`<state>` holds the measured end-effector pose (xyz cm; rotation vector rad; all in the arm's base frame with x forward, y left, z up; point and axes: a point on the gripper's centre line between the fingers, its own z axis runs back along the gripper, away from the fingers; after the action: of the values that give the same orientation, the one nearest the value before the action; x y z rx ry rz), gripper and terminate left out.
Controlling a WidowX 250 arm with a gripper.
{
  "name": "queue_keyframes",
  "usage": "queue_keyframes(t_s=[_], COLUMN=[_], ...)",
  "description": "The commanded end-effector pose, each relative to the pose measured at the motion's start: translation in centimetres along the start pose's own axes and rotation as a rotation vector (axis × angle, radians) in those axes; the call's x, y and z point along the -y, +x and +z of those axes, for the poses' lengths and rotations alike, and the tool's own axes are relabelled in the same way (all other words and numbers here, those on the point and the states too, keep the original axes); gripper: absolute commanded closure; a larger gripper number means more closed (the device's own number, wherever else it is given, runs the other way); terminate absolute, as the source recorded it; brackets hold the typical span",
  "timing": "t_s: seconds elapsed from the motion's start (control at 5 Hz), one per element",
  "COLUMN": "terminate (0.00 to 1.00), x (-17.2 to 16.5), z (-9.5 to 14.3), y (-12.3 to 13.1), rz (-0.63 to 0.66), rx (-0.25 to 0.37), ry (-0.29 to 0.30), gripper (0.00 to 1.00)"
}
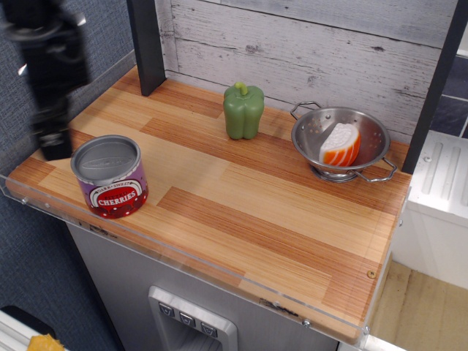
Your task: Move the can to the front right corner of the table
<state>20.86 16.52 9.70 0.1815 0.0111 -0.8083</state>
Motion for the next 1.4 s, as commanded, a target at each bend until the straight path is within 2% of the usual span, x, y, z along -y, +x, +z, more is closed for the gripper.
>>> queue_keyframes(t_s=[0.0,0.2,0.4,0.6,1.0,1.2], terminate=[0.0,0.0,0.0,0.0,0.0,0.0], x=[-2.7,-4.1,-4.8,-4.7,-2.8,-1.9], z=[-1.0,-2.0,-3.1,-4.2,-4.8,-4.6], y=[-1.2,-1.1,-1.7,-1.5,-0.4,0.4], rz=[-0.185,-0.196,-0.146,-0.141,-0.185,-0.214], rx=[-0.016,-0.08,-0.114,-0.144,-0.096,-0.127], ry=[0.033,0.014,0.01,-0.02,-0.063,-0.068], gripper=[0.0,0.0,0.0,0.0,0.0,0.0])
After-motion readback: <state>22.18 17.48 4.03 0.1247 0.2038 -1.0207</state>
